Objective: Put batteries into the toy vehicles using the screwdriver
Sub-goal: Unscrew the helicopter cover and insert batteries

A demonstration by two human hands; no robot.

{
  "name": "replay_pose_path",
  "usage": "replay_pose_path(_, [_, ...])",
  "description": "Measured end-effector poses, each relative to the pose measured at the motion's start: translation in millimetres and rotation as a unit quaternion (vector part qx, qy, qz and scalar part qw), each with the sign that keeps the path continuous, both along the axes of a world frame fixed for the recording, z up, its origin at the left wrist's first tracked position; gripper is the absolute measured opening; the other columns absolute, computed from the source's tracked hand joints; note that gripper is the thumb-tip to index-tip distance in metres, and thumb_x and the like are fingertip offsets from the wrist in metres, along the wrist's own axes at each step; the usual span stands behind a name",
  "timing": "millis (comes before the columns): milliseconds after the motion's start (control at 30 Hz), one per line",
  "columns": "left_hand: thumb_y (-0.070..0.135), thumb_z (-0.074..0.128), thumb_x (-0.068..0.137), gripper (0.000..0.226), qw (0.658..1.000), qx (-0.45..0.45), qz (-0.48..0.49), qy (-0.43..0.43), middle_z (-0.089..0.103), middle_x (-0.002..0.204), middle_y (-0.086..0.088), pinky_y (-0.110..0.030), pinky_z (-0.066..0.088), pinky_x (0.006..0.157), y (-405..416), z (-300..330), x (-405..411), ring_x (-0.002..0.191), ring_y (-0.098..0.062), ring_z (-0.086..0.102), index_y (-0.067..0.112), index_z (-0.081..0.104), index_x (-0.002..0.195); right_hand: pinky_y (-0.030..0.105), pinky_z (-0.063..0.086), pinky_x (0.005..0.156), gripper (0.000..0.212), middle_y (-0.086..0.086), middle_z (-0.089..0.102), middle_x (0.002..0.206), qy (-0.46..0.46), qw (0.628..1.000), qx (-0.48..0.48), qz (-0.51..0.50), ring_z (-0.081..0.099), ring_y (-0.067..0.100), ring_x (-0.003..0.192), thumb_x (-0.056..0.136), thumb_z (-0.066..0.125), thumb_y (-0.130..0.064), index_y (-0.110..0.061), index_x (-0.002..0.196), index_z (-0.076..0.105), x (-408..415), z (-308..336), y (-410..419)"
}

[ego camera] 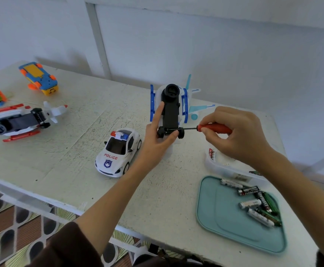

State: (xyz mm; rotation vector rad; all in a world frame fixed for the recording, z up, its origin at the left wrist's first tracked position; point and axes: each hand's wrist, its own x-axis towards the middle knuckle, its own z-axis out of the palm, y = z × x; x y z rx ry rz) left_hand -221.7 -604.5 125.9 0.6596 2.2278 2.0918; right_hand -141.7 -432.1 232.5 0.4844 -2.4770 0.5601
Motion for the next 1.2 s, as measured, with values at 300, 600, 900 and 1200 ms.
replay_pose_path(300, [0.027,0.064,0.089,0.072,1.0,0.016,-0.008,0.007,0.053,0.127,-0.01,-0.022,0.046,0.093,2,2,0,0.104,-0.01,0.059,0.055,0.022,0.14,0.031,0.045,0.05,0.012,-0.002,0.045,0.088,-0.062,0.989,0.101,0.089,0.044,0.009,0.057,0.071,0.05,-0.008,-0.011,0.079,0.058,-12,47,-24])
replay_pose_path(600, [0.05,0.065,0.075,0.073,1.0,-0.01,0.013,-0.026,0.047,0.13,-0.017,-0.034,0.047,0.1,6,-2,1,0.115,-0.022,0.054,0.054,0.03,0.139,0.03,0.036,0.052,0.044,0.001,0.051,0.09,-0.032,0.966,0.252,-0.053,0.046,0.018,0.067,0.091,0.031,-0.048,-0.011,0.098,0.053,-17,59,-53])
replay_pose_path(900, [0.036,0.063,0.08,0.07,1.0,0.01,0.007,-0.025,0.044,0.133,-0.016,-0.013,0.044,0.086,7,-3,0,0.115,-0.018,0.052,0.059,0.026,0.134,0.027,0.031,0.049,0.035,0.003,0.049,0.084,-0.047,0.964,0.239,-0.108,0.045,0.023,0.061,0.094,0.038,-0.047,-0.013,0.09,0.041,-13,57,-43])
replay_pose_path(1200, [0.017,0.061,0.087,0.07,0.999,0.047,-0.015,-0.008,0.061,0.108,0.02,-0.012,0.047,0.081,6,2,1,0.093,0.001,0.058,0.047,0.024,0.137,0.025,0.03,0.04,0.007,0.009,0.048,0.086,-0.027,0.991,0.12,0.055,0.044,0.019,0.051,0.087,0.051,-0.011,-0.005,0.086,0.049,-10,47,-38])
